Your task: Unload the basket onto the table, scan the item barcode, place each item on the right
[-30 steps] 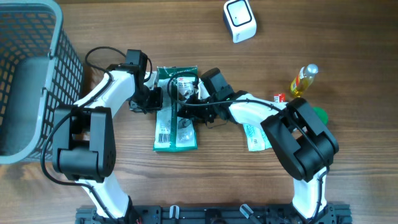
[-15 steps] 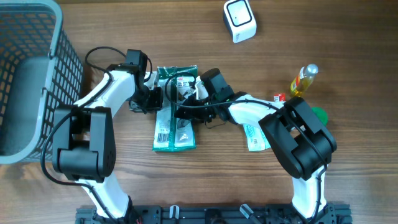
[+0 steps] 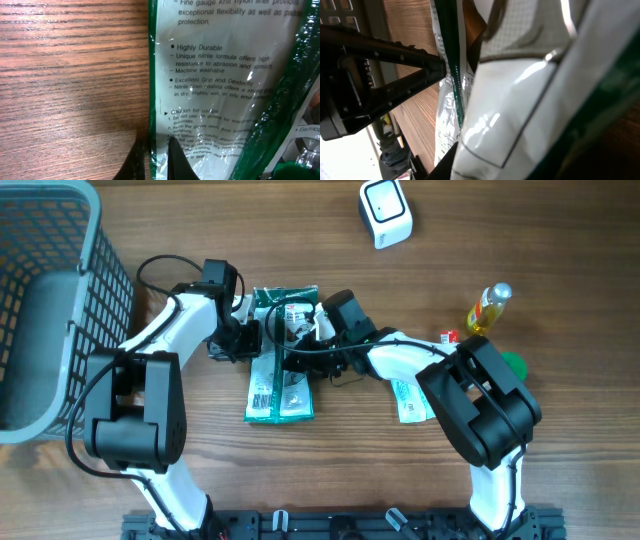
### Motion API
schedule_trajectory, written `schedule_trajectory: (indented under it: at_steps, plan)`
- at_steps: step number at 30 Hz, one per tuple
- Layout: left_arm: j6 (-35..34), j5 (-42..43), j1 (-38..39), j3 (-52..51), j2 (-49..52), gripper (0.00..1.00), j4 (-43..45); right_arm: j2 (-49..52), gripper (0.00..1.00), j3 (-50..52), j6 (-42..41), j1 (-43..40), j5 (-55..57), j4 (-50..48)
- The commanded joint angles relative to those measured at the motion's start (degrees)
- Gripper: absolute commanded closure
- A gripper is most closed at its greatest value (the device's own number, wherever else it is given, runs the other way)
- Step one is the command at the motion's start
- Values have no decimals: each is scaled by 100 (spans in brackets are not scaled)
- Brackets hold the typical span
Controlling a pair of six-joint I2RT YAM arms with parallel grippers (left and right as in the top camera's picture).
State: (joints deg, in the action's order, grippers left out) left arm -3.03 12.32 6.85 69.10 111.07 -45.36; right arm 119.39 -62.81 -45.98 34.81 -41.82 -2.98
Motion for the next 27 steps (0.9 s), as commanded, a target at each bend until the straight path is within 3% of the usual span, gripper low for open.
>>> schedule_trajectory:
  at_steps: [1, 4, 6, 19, 27]
  plan:
    - [90, 28, 15, -66, 236, 96, -9, 127, 79, 68, 101, -13, -131, 4]
    - [90, 31, 15, -66, 236, 96, -9, 127, 79, 68, 98, -13, -131, 7]
    - [87, 31, 15, -66, 236, 96, -9, 127, 71, 68, 98, -13, -127, 7]
    - [90, 31, 15, -66, 236, 96, -9, 101, 71, 68, -48, -72, -162, -20]
    - [90, 31, 15, -66, 236, 96, -7, 101, 85, 68, -24, -76, -144, -22]
